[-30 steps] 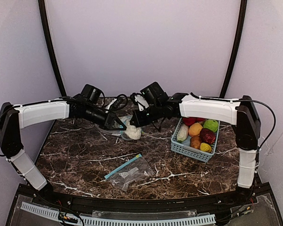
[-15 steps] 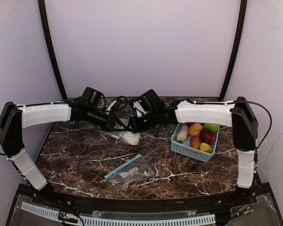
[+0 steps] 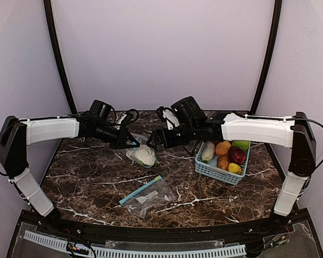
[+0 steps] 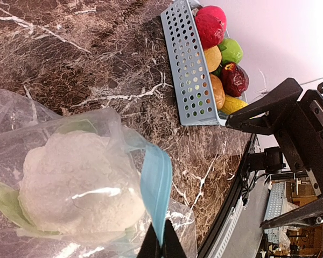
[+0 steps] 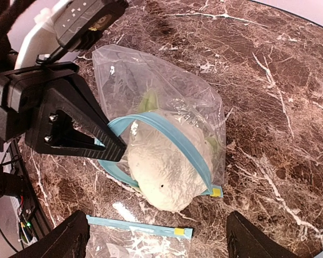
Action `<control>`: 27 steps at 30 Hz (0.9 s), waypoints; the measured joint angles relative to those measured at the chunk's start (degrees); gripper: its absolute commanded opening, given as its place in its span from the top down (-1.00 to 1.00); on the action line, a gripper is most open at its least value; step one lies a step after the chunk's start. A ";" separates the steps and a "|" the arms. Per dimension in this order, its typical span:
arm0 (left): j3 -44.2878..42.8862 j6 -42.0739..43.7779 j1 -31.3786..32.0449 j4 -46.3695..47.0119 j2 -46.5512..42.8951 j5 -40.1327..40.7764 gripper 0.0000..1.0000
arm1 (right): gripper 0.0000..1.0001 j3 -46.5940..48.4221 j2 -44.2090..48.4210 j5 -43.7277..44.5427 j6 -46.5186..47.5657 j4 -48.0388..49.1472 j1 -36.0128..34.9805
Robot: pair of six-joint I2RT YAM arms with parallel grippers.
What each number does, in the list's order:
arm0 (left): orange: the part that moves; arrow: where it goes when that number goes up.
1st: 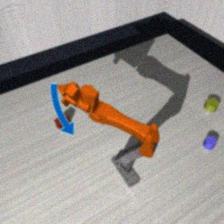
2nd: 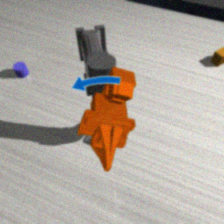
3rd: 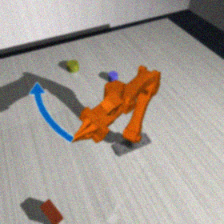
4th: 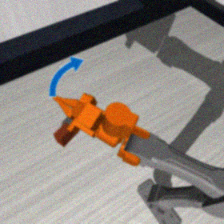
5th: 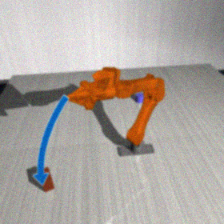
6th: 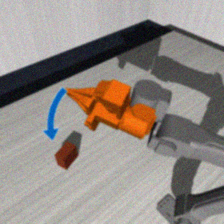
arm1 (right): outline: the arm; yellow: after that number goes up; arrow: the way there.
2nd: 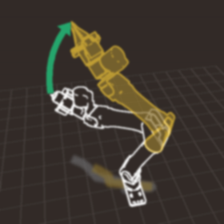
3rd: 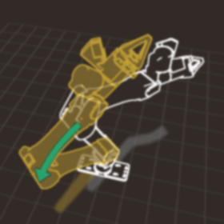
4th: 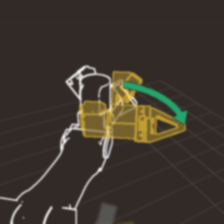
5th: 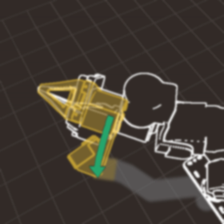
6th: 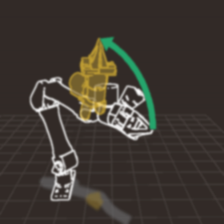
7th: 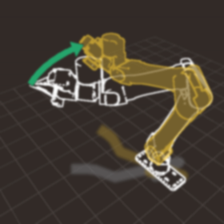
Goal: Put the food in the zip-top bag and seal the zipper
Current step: Place the fake vegetable in the zipper food storage bag, then adjust the zipper food storage bag at the center of the board.
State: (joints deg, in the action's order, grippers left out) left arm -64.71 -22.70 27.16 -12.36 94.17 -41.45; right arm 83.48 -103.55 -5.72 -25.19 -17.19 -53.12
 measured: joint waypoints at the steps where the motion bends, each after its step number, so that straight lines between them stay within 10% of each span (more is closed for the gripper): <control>1: 0.00 -0.07 0.00 0.02 0.00 0.00 0.99 | -0.74 -0.83 0.74 -0.39 0.04 0.50 0.00; 10: 0.00 -0.24 -0.02 0.11 0.00 -0.15 0.99 | -0.65 -6.88 0.52 -4.55 -1.73 4.70 0.00; 27: 0.00 -0.28 -1.29 0.33 -1.27 -1.40 0.99 | 0.14 -3.02 -9.86 -2.91 -0.11 7.56 4.00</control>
State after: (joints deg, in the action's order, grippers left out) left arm -64.71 -22.98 25.87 -12.03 92.90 -42.85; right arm 80.47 -113.40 -8.62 -25.30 -9.63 -49.12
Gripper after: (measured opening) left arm 0.007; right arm 0.443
